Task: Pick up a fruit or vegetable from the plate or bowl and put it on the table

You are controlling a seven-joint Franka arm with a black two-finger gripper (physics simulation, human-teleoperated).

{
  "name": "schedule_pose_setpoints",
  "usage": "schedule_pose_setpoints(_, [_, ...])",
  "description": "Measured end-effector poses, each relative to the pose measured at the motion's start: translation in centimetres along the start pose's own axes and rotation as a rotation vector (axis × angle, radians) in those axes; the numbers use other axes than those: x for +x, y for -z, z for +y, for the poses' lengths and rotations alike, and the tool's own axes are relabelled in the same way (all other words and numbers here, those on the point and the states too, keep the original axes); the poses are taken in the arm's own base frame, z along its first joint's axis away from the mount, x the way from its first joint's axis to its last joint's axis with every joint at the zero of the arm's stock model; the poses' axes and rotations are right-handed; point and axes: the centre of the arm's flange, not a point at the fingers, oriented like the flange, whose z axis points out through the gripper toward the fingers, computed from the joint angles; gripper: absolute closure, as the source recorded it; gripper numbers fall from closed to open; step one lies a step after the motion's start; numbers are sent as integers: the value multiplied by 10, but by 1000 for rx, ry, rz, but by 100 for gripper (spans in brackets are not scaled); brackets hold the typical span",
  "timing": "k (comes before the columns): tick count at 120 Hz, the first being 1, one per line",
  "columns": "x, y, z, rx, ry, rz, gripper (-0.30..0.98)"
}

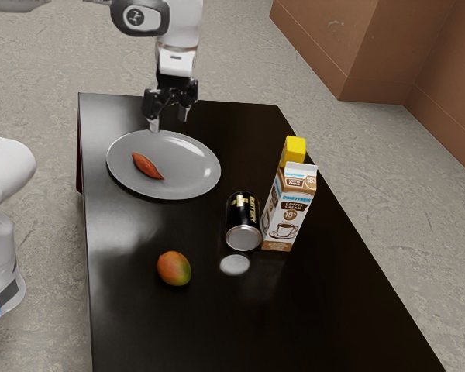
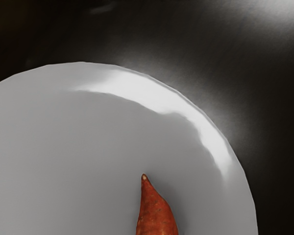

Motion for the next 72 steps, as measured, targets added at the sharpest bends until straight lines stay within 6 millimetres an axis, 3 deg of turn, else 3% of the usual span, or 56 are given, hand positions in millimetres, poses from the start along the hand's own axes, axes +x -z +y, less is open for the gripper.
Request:
schedule_pose_setpoints(11, [-9,-3,3,10,-24,6,0])
schedule_pose_setpoints(26, [-26,11,18,48,-39,-2,0])
schedule_pose_setpoints(48, [-28,-33,39,-27,-106,-47,0])
schedule_pose_setpoints(60, [-35,-47,42,-53,-115,-57,0])
schedule_pose_setpoints(72, [-66,-51,40,-68,-34,-52,0])
